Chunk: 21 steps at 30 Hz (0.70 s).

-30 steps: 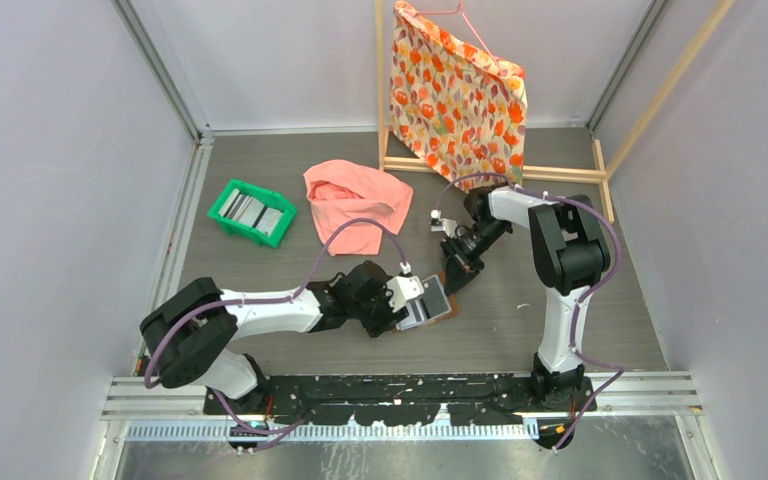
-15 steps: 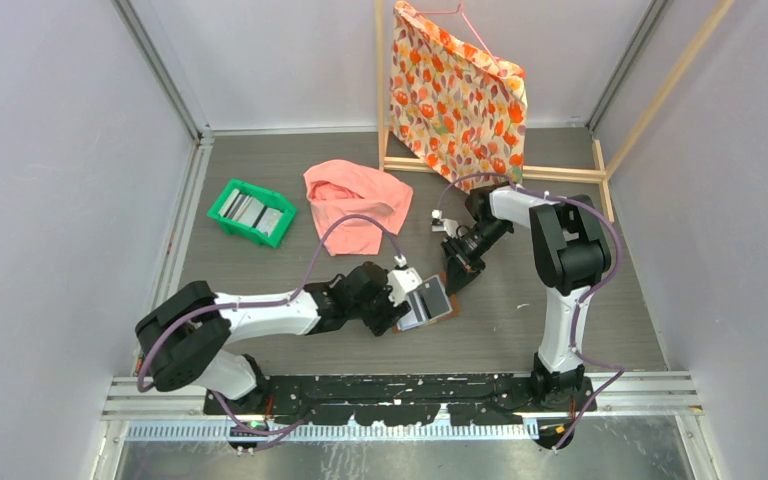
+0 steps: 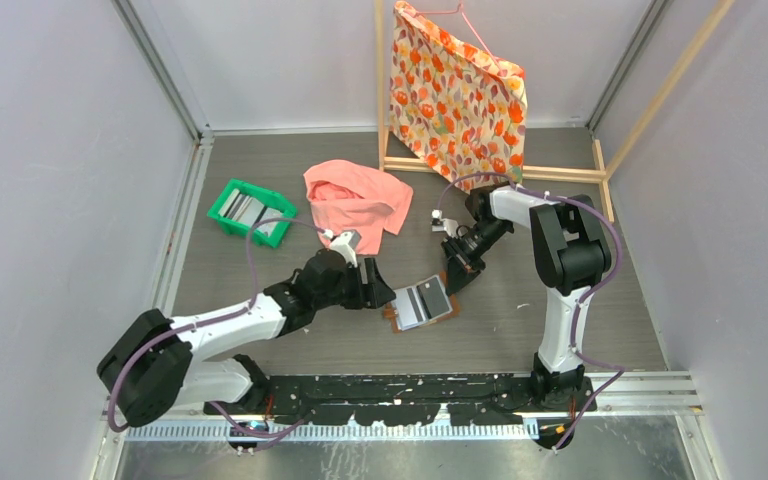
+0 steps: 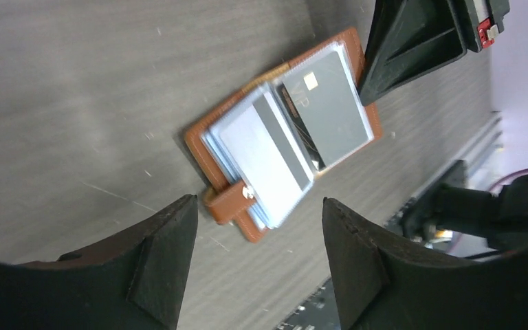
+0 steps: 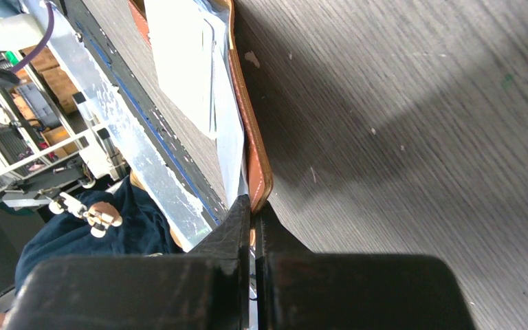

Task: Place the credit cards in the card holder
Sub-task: Turn over the card holder at the center of the board.

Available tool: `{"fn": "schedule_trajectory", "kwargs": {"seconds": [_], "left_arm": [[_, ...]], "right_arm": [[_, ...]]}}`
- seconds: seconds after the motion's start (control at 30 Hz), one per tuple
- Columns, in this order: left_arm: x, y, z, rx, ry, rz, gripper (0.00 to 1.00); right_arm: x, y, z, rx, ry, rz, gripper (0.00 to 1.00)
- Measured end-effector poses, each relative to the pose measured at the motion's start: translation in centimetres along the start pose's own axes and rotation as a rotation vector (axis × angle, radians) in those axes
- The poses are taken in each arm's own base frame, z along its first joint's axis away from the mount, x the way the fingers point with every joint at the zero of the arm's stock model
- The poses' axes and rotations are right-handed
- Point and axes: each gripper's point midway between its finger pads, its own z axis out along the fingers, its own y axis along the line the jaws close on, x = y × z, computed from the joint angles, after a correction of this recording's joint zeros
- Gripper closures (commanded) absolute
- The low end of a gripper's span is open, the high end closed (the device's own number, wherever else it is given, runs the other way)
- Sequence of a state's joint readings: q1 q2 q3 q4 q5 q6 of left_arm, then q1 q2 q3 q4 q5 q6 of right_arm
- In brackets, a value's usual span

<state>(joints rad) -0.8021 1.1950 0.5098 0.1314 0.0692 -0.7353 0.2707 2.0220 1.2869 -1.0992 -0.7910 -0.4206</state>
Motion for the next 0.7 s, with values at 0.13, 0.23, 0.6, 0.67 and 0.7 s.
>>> {"fn": "schedule_trajectory", "kwargs": {"seconds": [0.13, 0.23, 0.6, 0.67, 0.7], "left_arm": [[2.2, -0.7, 0.4, 0.023, 0.085, -0.235, 0.38], [3.5, -1.2, 0.7, 0.024, 0.126, -0.343, 0.39], [5.9, -2.5, 2.0, 0.004, 0.190, -0.506, 0.47], [6.2, -2.3, 2.4, -0.008, 0.194, -0.518, 0.47], [6.3, -2.2, 2.6, -0.012, 0.196, -0.523, 0.47]], "right_arm": [[0.0, 0.0, 0.0, 0.000, 0.000, 0.000, 0.98], [0.0, 0.0, 0.0, 0.000, 0.000, 0.000, 0.98], [0.0, 0.0, 0.0, -0.001, 0.000, 0.000, 0.98], [0.0, 0.0, 0.0, -0.001, 0.000, 0.000, 0.98], [0.0, 0.0, 0.0, -0.001, 0.000, 0.000, 0.98]]}}
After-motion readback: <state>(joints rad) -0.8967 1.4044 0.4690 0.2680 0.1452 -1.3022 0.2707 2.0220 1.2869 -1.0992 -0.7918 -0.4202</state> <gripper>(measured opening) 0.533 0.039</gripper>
